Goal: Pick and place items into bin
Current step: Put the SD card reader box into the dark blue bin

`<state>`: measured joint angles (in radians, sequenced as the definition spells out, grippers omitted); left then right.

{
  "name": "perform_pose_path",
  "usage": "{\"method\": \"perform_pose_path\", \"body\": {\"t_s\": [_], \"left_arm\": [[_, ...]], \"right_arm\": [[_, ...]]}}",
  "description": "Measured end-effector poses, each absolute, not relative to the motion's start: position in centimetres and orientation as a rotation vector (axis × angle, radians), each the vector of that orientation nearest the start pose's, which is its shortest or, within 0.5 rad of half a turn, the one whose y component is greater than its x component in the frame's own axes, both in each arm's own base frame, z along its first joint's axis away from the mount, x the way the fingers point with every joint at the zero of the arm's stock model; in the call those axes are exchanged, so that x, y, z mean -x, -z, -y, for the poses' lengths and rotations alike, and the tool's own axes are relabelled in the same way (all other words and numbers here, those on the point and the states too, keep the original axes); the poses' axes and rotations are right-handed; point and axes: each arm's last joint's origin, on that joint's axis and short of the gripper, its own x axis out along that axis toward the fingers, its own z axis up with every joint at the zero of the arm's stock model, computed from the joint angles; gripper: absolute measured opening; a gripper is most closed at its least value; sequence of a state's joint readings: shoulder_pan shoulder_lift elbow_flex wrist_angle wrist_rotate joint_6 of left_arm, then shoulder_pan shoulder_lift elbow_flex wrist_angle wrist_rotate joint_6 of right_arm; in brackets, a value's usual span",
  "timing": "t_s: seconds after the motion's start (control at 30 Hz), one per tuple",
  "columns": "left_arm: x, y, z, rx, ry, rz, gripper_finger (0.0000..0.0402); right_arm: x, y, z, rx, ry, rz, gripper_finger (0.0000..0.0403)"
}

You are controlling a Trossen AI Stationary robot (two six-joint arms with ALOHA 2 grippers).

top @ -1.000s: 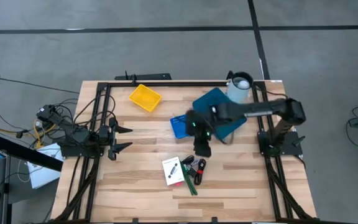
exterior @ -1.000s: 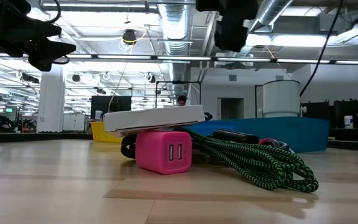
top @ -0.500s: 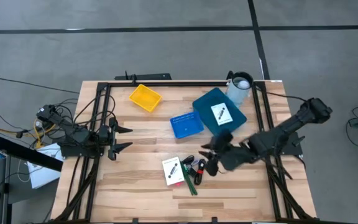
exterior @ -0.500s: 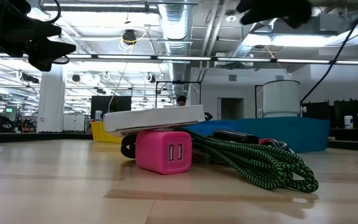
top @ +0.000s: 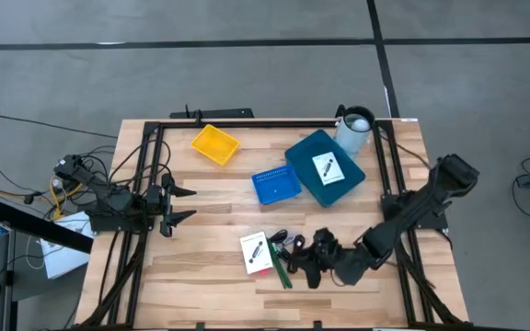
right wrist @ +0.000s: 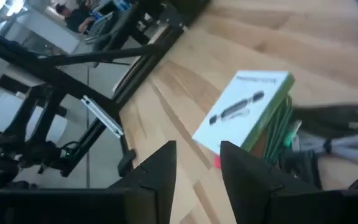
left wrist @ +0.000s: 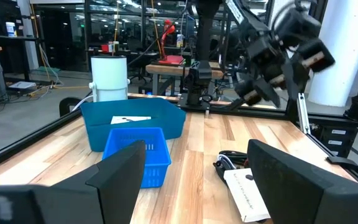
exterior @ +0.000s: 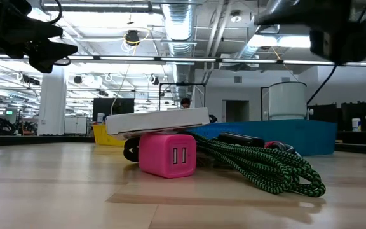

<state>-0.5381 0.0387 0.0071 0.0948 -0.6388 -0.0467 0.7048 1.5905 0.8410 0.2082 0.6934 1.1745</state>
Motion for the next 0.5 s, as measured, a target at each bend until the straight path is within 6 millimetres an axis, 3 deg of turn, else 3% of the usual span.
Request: {"method": "perform_pose_path", "body": {"t_s": [0.27, 0.5], "left_arm": [[-8.9, -17.2, 3.3, 0.081, -0.100, 0.055, 0.0272], [-8.9, -17.2, 3.3, 0.082, -0.100, 0.055, 0.0272]], "right_arm": [[-25.7, -17.0, -22.2, -0.837, 0.191, -0.336, 0.0118], [-25.9, -14.9, -23.0, -0.941, 0.219, -0.351, 0.0131]]}}
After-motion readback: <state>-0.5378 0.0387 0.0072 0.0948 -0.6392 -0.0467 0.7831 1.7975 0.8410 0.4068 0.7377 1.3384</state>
